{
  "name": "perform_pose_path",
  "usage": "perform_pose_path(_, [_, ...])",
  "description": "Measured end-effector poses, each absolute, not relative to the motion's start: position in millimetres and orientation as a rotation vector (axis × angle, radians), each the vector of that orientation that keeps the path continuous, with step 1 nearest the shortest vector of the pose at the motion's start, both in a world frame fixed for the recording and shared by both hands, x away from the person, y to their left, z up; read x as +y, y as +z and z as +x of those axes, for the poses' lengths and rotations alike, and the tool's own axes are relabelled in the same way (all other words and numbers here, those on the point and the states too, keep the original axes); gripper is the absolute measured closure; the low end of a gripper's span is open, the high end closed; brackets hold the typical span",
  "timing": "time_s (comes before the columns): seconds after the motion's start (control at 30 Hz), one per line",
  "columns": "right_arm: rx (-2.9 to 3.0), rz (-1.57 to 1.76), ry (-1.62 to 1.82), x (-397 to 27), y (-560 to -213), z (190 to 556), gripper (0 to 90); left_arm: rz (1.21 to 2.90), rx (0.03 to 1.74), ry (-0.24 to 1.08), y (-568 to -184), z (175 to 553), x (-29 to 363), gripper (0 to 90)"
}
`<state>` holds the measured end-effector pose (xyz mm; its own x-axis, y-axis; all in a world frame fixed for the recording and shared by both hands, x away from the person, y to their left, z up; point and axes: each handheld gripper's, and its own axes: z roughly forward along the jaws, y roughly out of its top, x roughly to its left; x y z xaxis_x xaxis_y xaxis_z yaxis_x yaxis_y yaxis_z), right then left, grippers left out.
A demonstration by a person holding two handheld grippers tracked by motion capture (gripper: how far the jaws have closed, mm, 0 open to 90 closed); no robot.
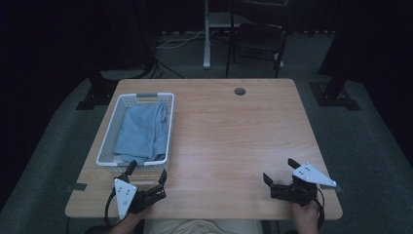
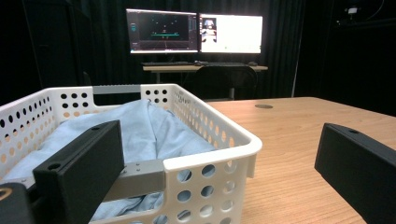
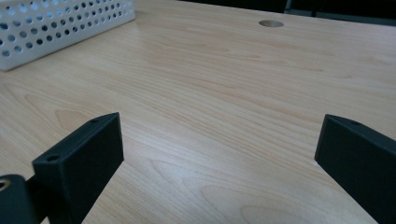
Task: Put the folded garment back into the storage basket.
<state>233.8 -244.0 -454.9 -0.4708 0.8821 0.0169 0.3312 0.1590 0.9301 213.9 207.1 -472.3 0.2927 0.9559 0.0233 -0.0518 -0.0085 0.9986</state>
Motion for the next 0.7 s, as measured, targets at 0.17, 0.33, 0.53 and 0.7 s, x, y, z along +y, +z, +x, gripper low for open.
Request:
perform_pose_path(0.17, [1.852, 1.19, 1.368, -248.8, -459.9, 233.4, 1.0, 1.308, 0.945, 1.022, -472.3, 213.8, 207.0, 2.6])
perform_pose_path(0.33, [1.851, 1.184, 1.359, -246.7, -463.5, 234.1, 1.0, 1.305, 0.943, 1.022, -472.4, 213.6, 207.1, 2.7])
perform_pose_path(0.53, [1.81, 1.172, 1.311, -243.0, -463.9, 234.0, 0.9, 1.305, 0.943, 1.023, -472.4, 213.4, 207.2, 2.6])
perform_pose_path(0.7, [1.806, 1.169, 1.316, -243.0, -463.9, 233.8, 0.9, 1.308, 0.944, 1.022, -472.4, 213.7, 207.1, 2.6])
